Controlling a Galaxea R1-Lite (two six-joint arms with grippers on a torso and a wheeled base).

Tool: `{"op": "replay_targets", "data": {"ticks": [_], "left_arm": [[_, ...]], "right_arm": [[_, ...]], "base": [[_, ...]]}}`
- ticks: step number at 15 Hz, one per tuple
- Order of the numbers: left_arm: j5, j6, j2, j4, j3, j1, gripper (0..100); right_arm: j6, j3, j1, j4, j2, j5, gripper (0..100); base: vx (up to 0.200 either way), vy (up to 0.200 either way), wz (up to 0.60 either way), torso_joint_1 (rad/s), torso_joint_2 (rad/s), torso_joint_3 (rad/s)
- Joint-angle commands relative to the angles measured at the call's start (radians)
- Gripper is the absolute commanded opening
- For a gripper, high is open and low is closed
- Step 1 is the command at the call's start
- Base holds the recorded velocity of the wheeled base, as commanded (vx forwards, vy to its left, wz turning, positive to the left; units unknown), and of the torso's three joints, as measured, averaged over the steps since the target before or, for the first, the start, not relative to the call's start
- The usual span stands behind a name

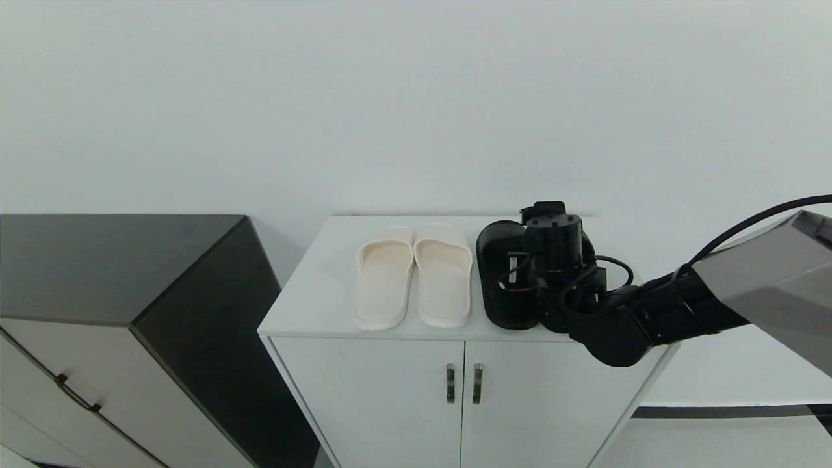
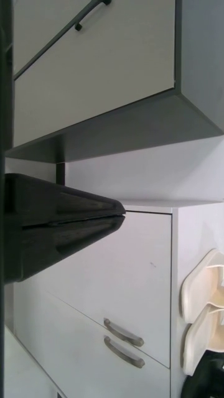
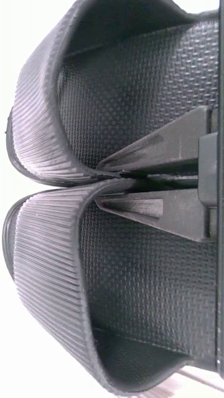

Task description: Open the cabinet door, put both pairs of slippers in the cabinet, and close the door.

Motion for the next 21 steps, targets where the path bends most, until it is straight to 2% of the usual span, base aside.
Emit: {"op": "replay_targets", "data": {"ticks": [1, 6, 7, 9, 12, 14, 16, 21], "left_arm": [[0.000, 0.000, 0.000, 0.000, 0.000, 0.000, 0], [0.000, 0.000, 0.000, 0.000, 0.000, 0.000, 0], [0.000, 0.000, 0.000, 0.000, 0.000, 0.000, 0], [0.000, 0.000, 0.000, 0.000, 0.000, 0.000, 0], [-0.001, 0.000, 0.000, 0.000, 0.000, 0.000, 0], [0.000, 0.000, 0.000, 0.000, 0.000, 0.000, 0], [-0.001, 0.001, 0.000, 0.000, 0.000, 0.000, 0], [-0.001, 0.001, 0.000, 0.000, 0.000, 0.000, 0]], "right_arm": [[-0.003, 0.003, 0.000, -0.001, -0.038, 0.000, 0], [-0.040, 0.122, 0.025, 0.006, -0.202, 0.031, 0], [-0.043, 0.178, 0.046, 0.006, -0.265, 0.084, 0], [-0.043, 0.355, 0.115, 0.018, -0.420, 0.255, 0], [-0.043, 0.522, 0.203, 0.067, -0.611, 0.439, 0], [-0.038, 0.563, 0.224, 0.142, -0.697, 0.486, 0], [-0.038, 0.599, 0.226, 0.150, -0.742, 0.569, 0], [-0.034, 0.614, 0.233, 0.150, -0.731, 0.584, 0]], "base": [[0.000, 0.000, 0.00, 0.000, 0.00, 0.000], [0.000, 0.000, 0.00, 0.000, 0.00, 0.000], [0.000, 0.000, 0.00, 0.000, 0.00, 0.000], [0.000, 0.000, 0.00, 0.000, 0.00, 0.000], [0.000, 0.000, 0.00, 0.000, 0.00, 0.000], [0.000, 0.000, 0.00, 0.000, 0.00, 0.000], [0.000, 0.000, 0.00, 0.000, 0.00, 0.000], [-0.040, 0.000, 0.00, 0.000, 0.00, 0.001]]}}
